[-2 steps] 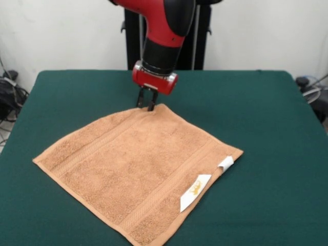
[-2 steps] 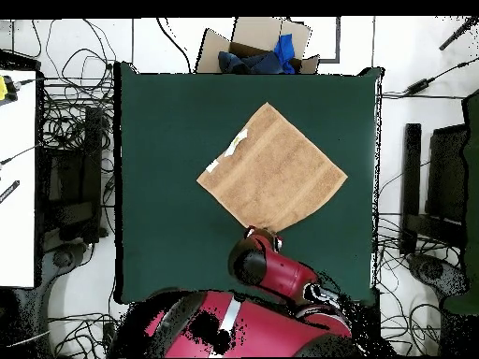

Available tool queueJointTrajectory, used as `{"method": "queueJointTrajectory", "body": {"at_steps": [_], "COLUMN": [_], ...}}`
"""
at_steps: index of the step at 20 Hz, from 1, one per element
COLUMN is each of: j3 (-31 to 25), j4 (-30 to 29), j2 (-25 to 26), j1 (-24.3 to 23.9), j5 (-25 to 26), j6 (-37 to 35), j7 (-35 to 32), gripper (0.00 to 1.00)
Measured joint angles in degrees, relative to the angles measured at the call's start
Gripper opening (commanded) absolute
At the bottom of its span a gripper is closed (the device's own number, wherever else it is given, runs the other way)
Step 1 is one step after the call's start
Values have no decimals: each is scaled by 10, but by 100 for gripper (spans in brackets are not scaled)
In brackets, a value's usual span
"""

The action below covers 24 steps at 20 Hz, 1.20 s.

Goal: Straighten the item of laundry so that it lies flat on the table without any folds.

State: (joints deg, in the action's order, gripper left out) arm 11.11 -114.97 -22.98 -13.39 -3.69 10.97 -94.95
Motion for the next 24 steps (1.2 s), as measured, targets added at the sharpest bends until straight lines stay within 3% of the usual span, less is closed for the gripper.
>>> {"method": "queueJointTrajectory", "body": {"at_steps": [21, 22, 24], "j3": [1, -1, -1], "j4": [30, 33, 33], "j2": [6, 7, 7], "j1": [-10, -10, -10], "j5": [2, 8, 9], "j6": [0, 0, 0], "j7": [0, 0, 0], "gripper": [100, 0, 0]}}
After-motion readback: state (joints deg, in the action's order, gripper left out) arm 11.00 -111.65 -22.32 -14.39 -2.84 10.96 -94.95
